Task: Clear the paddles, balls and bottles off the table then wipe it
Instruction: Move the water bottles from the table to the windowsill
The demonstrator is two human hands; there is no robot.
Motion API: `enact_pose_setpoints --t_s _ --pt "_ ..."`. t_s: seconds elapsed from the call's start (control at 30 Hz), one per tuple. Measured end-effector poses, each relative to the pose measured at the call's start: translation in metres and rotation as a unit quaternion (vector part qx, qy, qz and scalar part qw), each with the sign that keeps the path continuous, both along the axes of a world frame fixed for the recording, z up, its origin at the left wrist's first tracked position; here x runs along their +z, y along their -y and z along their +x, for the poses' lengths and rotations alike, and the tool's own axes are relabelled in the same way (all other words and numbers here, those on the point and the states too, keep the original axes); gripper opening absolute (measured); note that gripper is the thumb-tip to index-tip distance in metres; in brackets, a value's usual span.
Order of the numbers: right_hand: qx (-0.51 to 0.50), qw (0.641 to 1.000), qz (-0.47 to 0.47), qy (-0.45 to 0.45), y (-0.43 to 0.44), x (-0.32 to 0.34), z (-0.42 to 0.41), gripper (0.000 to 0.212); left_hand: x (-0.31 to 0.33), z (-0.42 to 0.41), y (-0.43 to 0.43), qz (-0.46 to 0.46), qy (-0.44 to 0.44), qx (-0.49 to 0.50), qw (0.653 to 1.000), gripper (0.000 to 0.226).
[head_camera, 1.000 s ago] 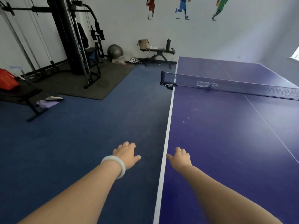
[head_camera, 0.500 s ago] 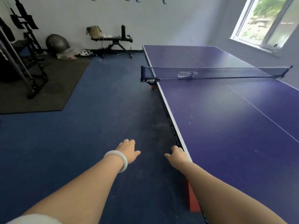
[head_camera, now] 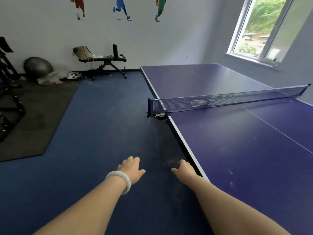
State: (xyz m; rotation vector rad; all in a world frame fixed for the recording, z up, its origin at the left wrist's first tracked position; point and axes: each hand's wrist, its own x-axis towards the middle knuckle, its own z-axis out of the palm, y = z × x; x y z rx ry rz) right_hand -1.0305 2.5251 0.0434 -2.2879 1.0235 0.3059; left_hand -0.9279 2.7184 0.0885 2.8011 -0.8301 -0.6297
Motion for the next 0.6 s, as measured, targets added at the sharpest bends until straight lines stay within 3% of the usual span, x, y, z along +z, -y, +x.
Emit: enact_pose_setpoints --t_s 0.3,0.6 --pt "-0.033 0.999 -0.009 0.013 0.059 0.008 0.208 0.055 0.004 0.230 0.058 -0.013 -0.001 -0.032 0.999 0.051" --pt "-0.166 0.984 -0.033 0.059 0.152 0.029 0.374 0.053 0.017 0.457 0.176 -0.017 0.020 -0.139 0.990 0.052"
